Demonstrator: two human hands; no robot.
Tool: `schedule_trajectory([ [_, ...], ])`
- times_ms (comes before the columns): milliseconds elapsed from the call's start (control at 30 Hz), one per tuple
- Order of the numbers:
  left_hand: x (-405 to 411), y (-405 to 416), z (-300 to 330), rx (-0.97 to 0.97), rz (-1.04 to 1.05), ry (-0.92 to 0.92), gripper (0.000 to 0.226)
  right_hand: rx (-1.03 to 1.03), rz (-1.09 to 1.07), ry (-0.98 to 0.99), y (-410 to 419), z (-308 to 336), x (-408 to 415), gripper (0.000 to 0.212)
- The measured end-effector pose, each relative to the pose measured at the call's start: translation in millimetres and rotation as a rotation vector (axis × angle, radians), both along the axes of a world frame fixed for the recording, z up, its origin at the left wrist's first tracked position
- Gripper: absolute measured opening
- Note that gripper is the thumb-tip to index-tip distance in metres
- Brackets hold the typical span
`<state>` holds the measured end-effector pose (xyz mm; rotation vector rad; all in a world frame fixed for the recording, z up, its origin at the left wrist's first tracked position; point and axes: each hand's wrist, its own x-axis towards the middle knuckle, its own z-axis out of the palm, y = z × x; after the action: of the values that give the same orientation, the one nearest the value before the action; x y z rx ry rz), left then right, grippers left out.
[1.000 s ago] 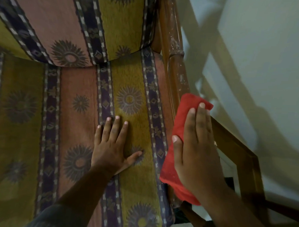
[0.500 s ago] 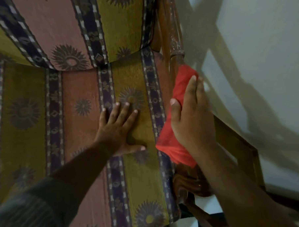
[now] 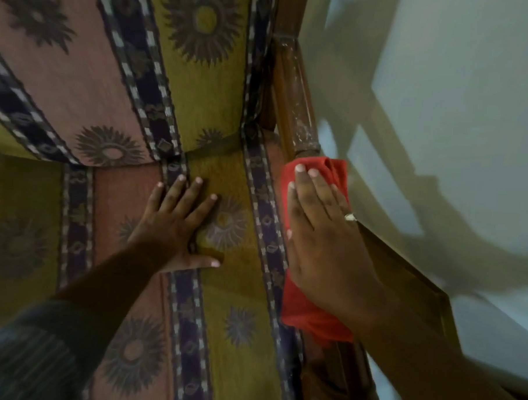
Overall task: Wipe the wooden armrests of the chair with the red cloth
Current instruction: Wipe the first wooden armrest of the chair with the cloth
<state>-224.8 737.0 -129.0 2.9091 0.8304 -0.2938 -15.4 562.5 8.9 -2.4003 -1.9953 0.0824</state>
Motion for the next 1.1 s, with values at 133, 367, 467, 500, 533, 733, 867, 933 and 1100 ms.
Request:
schedule_trajectory([
  [133, 2.2, -0.7, 0.9, -0.044, 0.003, 0.021, 0.127, 0.141, -0.326, 0.369, 17.7, 2.2, 3.3, 0.064],
  [367, 0.5, 2.6, -16.2, -0.063, 0.0, -0.025, 0.126, 0.132, -0.108, 0.227, 49.4, -0.3, 22.4, 0.06],
  [467, -0.1, 1.7, -19.7, -0.082, 0.001, -0.036, 0.127, 0.111, -0.053, 0.111, 93.3, 2.2, 40.9, 0.065],
  [500, -0.9, 3.3, -19.9, -0.084, 0.003, -0.036, 0.127, 0.112, -0.051, 0.086, 109.1, 2.4, 45.2, 0.067],
  [533, -0.8, 3.4, -19.7, -0.091, 0.002, -0.035, 0.126, 0.117, -0.067, 0.07, 121.6, 2.6, 48.5, 0.069],
  [733, 0.6, 5.1, -19.4, -0.155, 0.022, -0.018, 0.128, 0.197, -0.359, 0.283, 141.9, 3.1, 46.5, 0.072],
  [867, -0.1, 5.0, -20.9, -0.177, 0.023, -0.022, 0.128, 0.176, -0.298, 0.206, 139.6, 5.2, 46.0, 0.068],
  [933, -1.1, 4.6, -23.1, -0.176, 0.023, -0.03, 0.127, 0.127, -0.147, 0.064, 148.2, 6.8, 51.4, 0.066],
  [1100, -0.5, 4.2, -22.2, -0.164, 0.011, -0.031, 0.126, 0.075, -0.066, 0.027, 187.8, 15.3, 71.7, 0.07],
])
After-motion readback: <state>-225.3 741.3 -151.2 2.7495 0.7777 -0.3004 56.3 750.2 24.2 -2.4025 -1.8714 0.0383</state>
